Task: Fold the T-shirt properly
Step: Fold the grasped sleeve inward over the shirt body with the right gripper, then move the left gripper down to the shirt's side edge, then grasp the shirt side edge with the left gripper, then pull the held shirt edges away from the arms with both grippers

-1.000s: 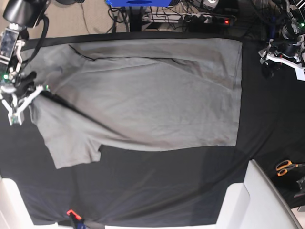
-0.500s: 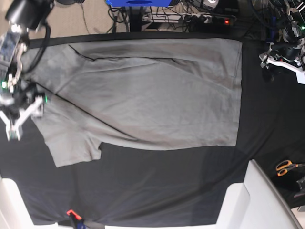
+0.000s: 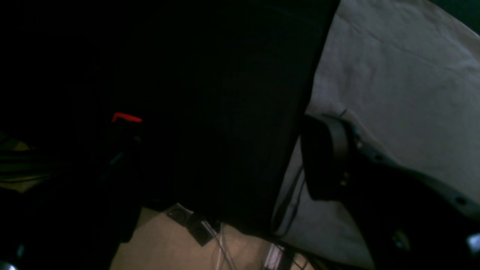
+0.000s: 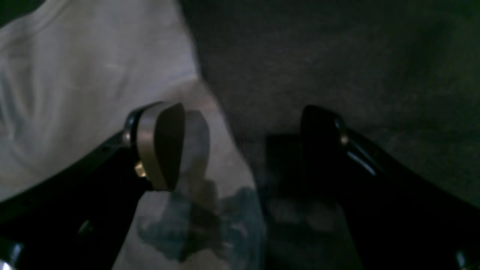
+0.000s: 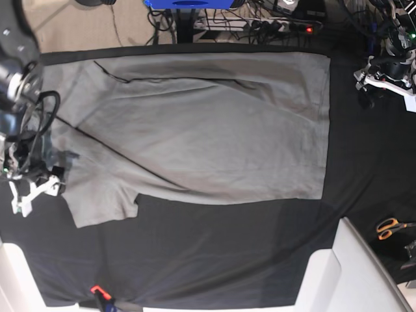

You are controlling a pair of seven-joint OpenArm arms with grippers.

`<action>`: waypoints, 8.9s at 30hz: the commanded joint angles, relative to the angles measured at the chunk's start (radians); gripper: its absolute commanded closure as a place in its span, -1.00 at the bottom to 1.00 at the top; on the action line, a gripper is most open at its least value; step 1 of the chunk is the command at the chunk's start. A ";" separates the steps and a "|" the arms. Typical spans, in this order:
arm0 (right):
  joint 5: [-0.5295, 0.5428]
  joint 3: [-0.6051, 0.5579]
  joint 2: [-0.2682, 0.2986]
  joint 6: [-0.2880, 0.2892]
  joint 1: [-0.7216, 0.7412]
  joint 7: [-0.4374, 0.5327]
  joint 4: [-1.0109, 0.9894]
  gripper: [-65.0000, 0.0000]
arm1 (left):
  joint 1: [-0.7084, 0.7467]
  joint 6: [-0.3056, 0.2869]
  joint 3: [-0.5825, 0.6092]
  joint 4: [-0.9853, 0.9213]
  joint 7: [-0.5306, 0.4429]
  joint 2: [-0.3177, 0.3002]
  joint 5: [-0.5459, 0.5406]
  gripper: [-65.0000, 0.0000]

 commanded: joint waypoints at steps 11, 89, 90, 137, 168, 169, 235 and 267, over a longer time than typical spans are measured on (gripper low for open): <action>0.006 -0.001 -0.015 0.006 0.041 0.030 -0.025 -0.38 | -0.007 -0.001 0.000 0.015 -0.020 -0.016 -0.009 -0.49; 0.009 -0.133 -0.028 0.003 0.002 0.032 0.036 1.00 | -0.703 0.000 0.240 -0.874 0.003 -0.015 0.308 1.00; 0.009 -0.133 -0.028 0.003 -0.002 0.032 0.036 1.00 | -0.693 0.000 0.240 -0.849 0.005 -0.015 0.308 1.00; 0.009 -0.139 -0.036 0.005 -0.004 0.030 0.036 1.00 | -0.779 0.000 0.253 -0.871 0.011 -0.039 0.310 -0.75; 0.009 -0.139 -0.036 0.005 -0.002 0.030 0.073 1.00 | -0.777 0.003 0.250 -0.803 -0.044 -0.042 0.318 1.00; 0.009 -0.139 -0.038 0.005 -0.005 0.030 0.096 1.00 | -0.776 0.003 0.250 -0.791 -0.044 -0.042 0.318 1.00; 0.005 -0.326 -0.056 -0.002 -0.024 0.009 0.294 1.00 | -0.746 0.003 0.259 -0.525 0.039 -0.036 0.316 1.00; 0.009 -0.323 -0.044 0.002 -0.332 -0.393 0.790 1.00 | -0.413 -0.003 0.336 -0.235 0.040 -0.041 0.308 1.00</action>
